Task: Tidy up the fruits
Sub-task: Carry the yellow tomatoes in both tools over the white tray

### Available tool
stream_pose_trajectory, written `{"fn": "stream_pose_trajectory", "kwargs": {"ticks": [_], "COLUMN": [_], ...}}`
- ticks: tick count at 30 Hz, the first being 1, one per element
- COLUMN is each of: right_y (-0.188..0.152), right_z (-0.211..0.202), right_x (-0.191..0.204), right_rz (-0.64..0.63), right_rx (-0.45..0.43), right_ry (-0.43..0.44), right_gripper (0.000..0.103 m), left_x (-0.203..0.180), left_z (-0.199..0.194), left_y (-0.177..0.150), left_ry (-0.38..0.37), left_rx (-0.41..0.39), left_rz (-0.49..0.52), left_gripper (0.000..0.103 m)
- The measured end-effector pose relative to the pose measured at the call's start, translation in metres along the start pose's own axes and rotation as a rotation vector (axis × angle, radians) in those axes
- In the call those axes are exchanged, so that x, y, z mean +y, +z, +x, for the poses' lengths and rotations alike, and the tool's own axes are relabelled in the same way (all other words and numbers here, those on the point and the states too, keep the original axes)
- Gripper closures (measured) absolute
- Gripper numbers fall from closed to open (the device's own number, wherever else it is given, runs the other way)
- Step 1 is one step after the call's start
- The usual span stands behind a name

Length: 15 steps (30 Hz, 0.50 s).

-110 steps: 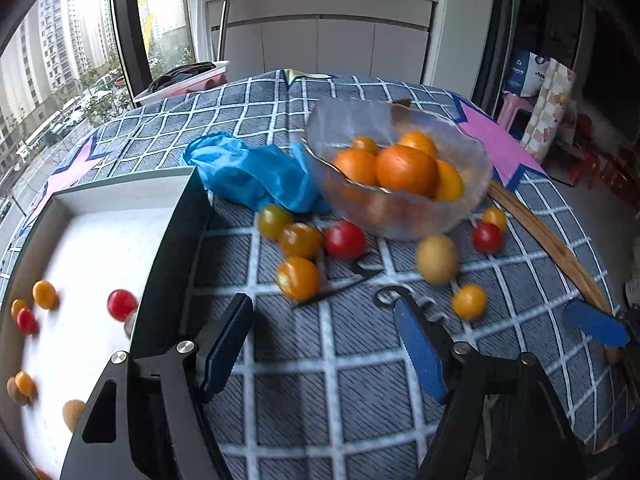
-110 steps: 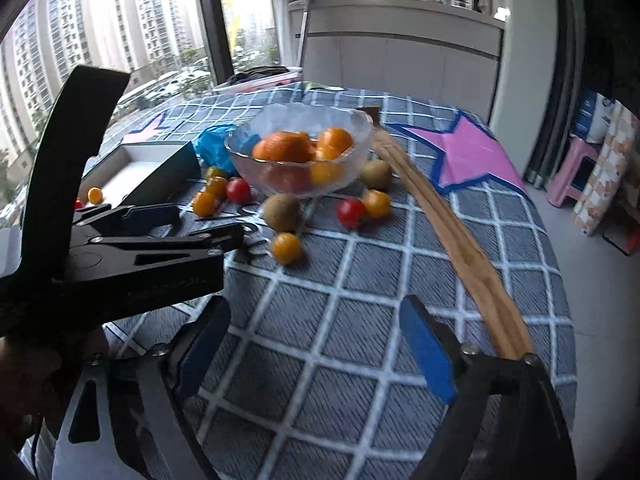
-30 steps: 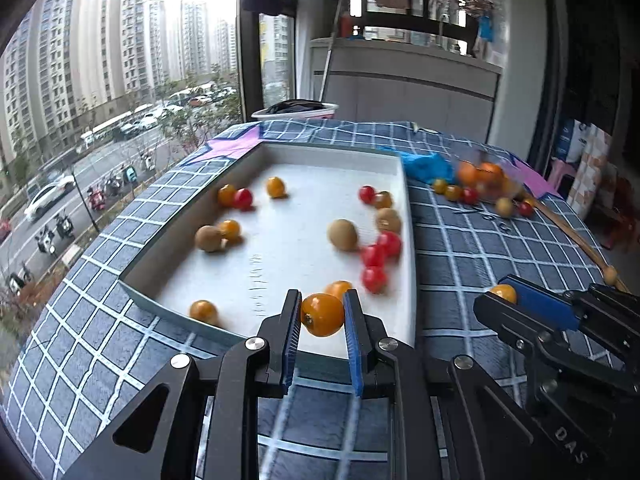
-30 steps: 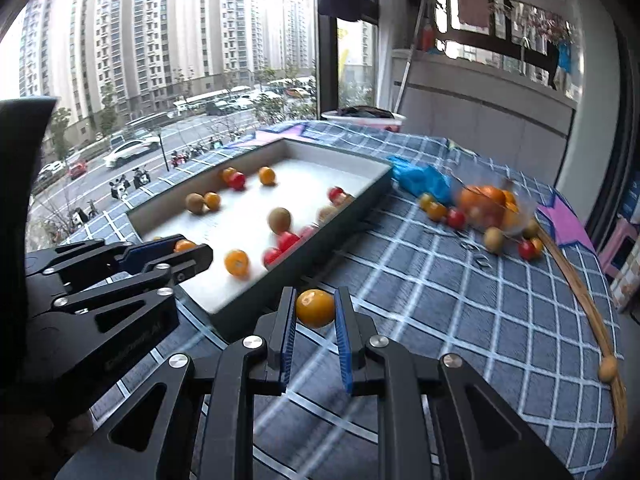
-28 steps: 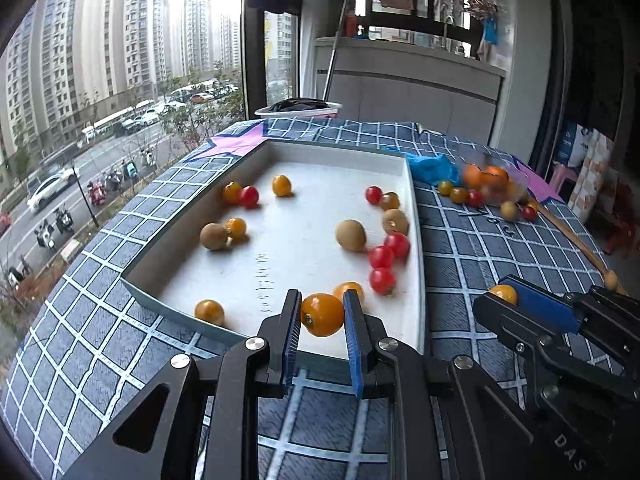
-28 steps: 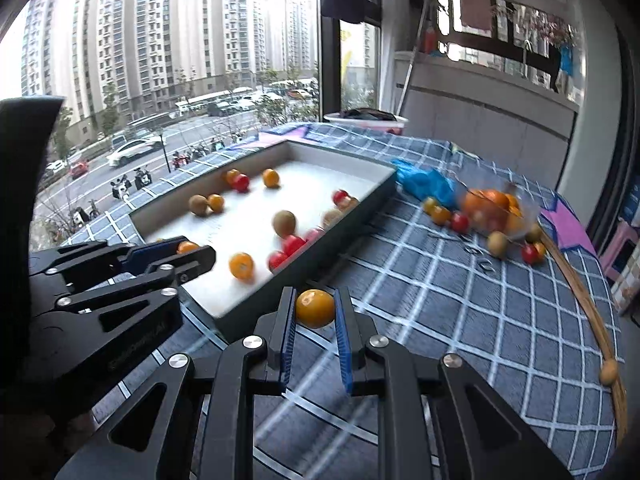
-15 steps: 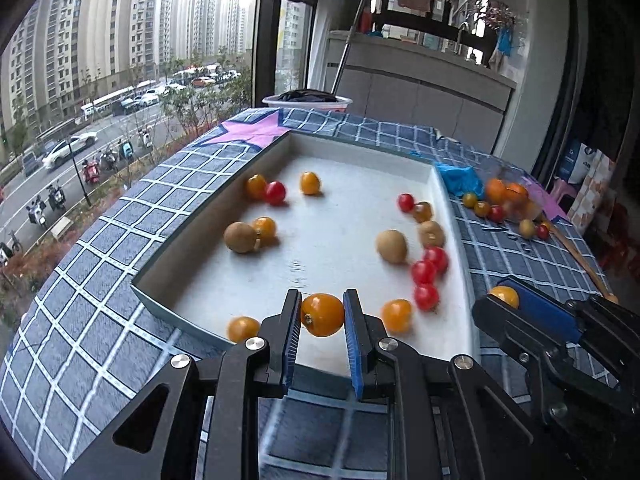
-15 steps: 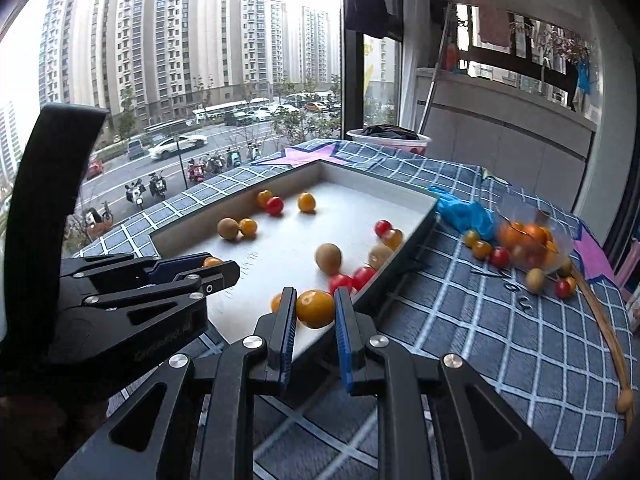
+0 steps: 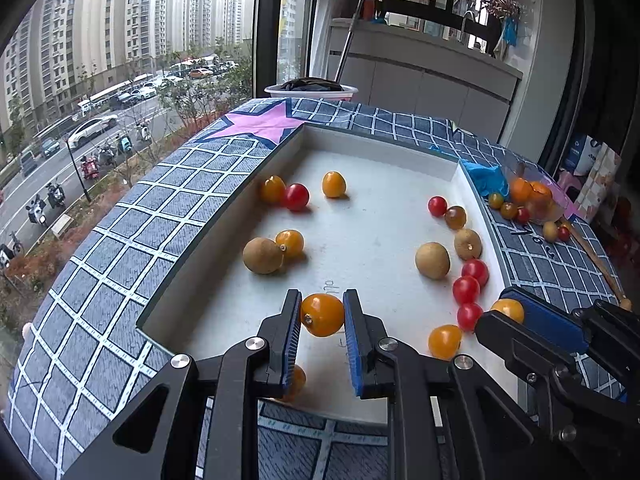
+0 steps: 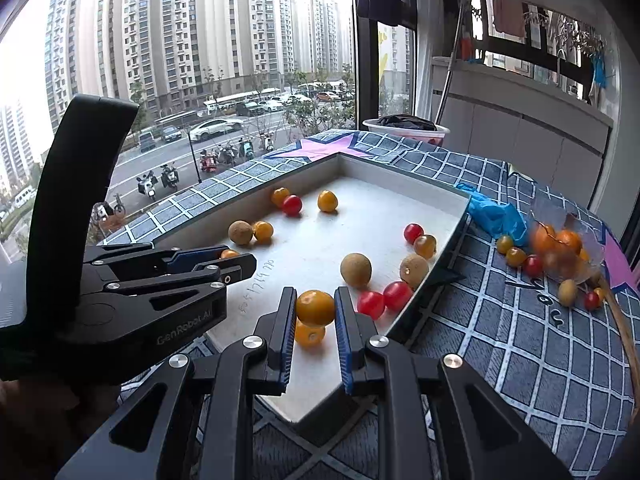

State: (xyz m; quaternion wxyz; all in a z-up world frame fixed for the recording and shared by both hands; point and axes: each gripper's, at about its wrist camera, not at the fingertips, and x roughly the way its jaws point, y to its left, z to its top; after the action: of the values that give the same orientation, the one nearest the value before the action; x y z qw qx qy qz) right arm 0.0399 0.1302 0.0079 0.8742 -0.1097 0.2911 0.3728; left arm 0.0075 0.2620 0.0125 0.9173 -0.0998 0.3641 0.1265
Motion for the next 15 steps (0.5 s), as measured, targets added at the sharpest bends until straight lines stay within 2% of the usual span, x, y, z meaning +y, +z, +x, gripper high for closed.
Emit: {"fn": "stream_pose_trajectory", "kwargs": {"ticks": [10, 15], "right_y": [0.007, 0.008], "right_z": [0.012, 0.015], "right_x": [0.002, 0.002], "right_rz": [0.017, 0.02], "right_rx": [0.01, 0.024], "right_ry": [0.009, 0.006], "right_gripper": [0.083, 0.083], "left_x": [0.01, 0.01], "left_z": [0.011, 0.014], "left_y": [0.007, 0.009], "left_ry": [-0.016, 0.001], "left_rx": [0.024, 0.027], "left_rz": [-0.045, -0.05], "left_gripper": [0.081, 0.081]}}
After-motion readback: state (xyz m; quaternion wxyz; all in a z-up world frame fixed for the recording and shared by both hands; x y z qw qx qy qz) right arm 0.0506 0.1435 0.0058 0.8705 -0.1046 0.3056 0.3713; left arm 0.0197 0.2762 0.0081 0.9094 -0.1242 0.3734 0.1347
